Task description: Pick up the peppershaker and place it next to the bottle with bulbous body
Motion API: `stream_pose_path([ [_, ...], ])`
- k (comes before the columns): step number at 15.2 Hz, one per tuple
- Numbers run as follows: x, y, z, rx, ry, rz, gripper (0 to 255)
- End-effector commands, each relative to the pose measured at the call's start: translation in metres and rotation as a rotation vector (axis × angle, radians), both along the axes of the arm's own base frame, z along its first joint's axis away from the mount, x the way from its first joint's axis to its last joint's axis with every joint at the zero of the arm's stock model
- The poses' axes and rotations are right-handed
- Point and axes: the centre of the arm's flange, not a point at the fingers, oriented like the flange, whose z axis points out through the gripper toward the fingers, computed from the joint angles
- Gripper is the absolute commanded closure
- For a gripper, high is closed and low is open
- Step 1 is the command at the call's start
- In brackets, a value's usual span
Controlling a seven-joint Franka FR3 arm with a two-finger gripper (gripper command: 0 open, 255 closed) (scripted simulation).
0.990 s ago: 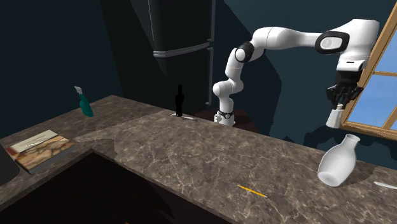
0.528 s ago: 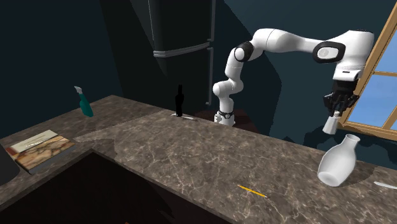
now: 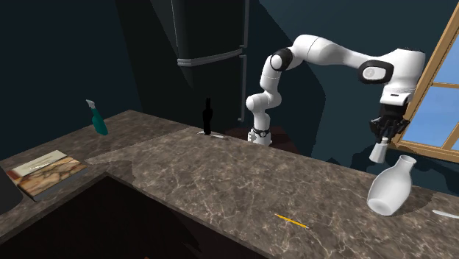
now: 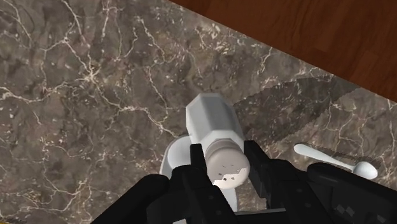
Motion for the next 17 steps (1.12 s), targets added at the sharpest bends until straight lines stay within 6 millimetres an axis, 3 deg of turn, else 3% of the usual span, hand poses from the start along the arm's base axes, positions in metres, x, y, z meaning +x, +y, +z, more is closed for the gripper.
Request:
stream_pose_path([
  [1,0.0,0.0,-0.011,0.0,0.0,0.0,255],
  [17,0.0,0.0,-0.096,0.0,0.0,0.0,255],
])
